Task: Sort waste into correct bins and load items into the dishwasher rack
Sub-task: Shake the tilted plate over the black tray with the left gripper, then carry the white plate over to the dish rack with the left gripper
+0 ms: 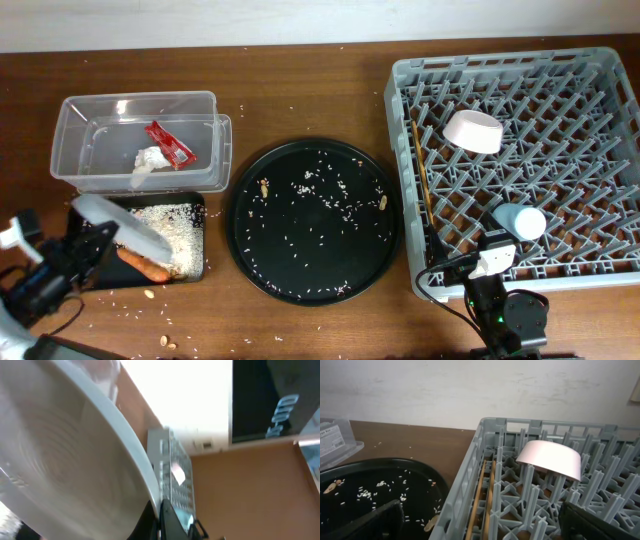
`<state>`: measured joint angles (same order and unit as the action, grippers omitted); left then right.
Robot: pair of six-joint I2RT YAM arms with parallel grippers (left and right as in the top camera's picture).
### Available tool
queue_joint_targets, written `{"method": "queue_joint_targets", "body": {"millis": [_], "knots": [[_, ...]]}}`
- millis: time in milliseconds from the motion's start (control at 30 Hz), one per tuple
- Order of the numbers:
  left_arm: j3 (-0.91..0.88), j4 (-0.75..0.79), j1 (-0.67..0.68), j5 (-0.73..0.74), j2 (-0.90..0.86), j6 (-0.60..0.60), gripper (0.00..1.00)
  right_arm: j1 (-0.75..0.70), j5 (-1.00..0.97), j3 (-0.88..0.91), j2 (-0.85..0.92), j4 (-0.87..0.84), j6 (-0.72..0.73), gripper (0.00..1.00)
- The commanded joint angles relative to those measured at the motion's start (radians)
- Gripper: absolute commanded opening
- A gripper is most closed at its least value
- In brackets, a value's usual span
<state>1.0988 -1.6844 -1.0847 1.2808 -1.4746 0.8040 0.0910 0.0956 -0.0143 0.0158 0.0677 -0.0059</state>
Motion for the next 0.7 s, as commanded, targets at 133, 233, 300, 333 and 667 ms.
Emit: {"method": "queue_joint_targets", "body": {"millis": [133, 233, 300, 333, 667], "knots": [[-0.016, -0.005, -0.043, 0.059, 0.026, 0.099, 0.00, -0.007, 0.005, 0.009, -0.010, -0.001, -0.005, 0.98], [-0.016, -0.003, -0.041, 0.059, 0.026, 0.105, 0.00, -0.007, 0.005, 0.009, -0.010, -0.001, -0.005, 0.98], [-0.016, 0.015, -0.021, 0.064, 0.026, 0.110, 0.00, -0.007, 0.005, 0.009, -0.010, -0.001, -0.005, 0.98], [-0.016, 0.030, 0.006, 0.067, 0.026, 0.110, 0.00, -0.007, 0.005, 0.009, -0.010, -0.001, -0.005, 0.98], [-0.002, 0.832, 0.663, -0.078, 0.026, -0.691, 0.00, -0.007, 0.005, 0.009, -0.010, -0.001, -0.005, 0.98]]}}
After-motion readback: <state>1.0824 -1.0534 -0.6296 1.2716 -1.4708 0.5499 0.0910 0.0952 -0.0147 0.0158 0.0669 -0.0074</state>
